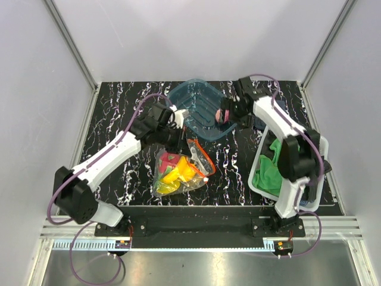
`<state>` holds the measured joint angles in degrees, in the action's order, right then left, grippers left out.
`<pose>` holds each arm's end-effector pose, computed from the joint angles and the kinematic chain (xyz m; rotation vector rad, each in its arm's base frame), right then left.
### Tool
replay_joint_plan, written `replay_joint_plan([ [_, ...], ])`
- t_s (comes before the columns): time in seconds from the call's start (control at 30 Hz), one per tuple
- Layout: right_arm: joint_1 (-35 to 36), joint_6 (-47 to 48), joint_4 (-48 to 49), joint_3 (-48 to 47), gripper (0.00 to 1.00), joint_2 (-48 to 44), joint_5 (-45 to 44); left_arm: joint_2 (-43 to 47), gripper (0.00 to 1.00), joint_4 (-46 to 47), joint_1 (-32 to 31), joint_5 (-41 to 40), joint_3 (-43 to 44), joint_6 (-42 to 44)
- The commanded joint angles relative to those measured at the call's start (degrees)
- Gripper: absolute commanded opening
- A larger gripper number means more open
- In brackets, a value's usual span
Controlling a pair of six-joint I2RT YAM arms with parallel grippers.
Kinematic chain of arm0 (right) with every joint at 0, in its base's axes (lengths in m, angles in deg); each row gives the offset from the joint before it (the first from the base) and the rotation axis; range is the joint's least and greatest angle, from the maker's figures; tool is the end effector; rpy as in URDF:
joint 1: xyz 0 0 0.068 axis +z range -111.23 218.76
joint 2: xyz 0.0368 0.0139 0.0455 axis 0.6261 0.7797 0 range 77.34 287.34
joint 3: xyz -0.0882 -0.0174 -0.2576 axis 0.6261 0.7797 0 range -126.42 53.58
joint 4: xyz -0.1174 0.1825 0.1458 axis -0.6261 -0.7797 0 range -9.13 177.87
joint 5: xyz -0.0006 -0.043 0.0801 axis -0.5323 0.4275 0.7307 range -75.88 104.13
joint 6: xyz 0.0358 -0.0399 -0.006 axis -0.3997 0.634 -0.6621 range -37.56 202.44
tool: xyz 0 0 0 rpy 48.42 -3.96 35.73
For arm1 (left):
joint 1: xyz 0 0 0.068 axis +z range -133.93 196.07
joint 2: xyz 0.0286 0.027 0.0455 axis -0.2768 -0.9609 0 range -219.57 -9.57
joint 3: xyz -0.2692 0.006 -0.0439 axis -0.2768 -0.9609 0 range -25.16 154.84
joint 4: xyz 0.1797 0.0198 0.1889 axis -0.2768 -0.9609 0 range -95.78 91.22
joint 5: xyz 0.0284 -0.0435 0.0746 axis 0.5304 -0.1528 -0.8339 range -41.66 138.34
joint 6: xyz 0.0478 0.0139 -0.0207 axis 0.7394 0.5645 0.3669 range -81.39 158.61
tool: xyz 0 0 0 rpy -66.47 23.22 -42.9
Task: Open the zip-top bag and remove the fake food
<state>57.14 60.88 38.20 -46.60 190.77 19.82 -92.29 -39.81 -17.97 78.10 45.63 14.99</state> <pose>0.4041 0.1379 0.2605 0.0428 2.7092 0.3495 0.2402 -0.1837 0.2997 0.4720 2.5986 -1.0372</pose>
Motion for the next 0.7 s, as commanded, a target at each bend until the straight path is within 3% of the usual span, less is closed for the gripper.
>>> replay_joint_plan([
  [0.0, 3.33, -3.04, 9.12, 14.72, 0.91, -19.94, 9.59, 5.54, 0.0, 7.98, 0.03, 0.13, -2.23, -7.76],
  [0.17, 8.34, -6.55, 13.54, 25.55, 0.82, -27.9, 18.73, 6.51, 0.0, 9.21, 0.03, -0.23, -1.18, -12.67],
  [0.23, 10.35, -10.94, 15.56, 29.4, 0.7, -29.4, 23.11, 6.78, 0.0, 10.01, -0.5, -0.22, -0.74, -13.38],
  [0.43, 13.97, -24.13, 32.08, 41.89, 0.59, -33.1, 26.29, 6.78, 0.0, 11.06, -0.59, -0.93, -0.21, -16.45],
  [0.67, 14.67, -26.68, 38.05, 42.52, 0.49, -28.71, 28.23, 6.87, 0.0, 12.9, -0.94, -0.76, -0.65, -19.18],
])
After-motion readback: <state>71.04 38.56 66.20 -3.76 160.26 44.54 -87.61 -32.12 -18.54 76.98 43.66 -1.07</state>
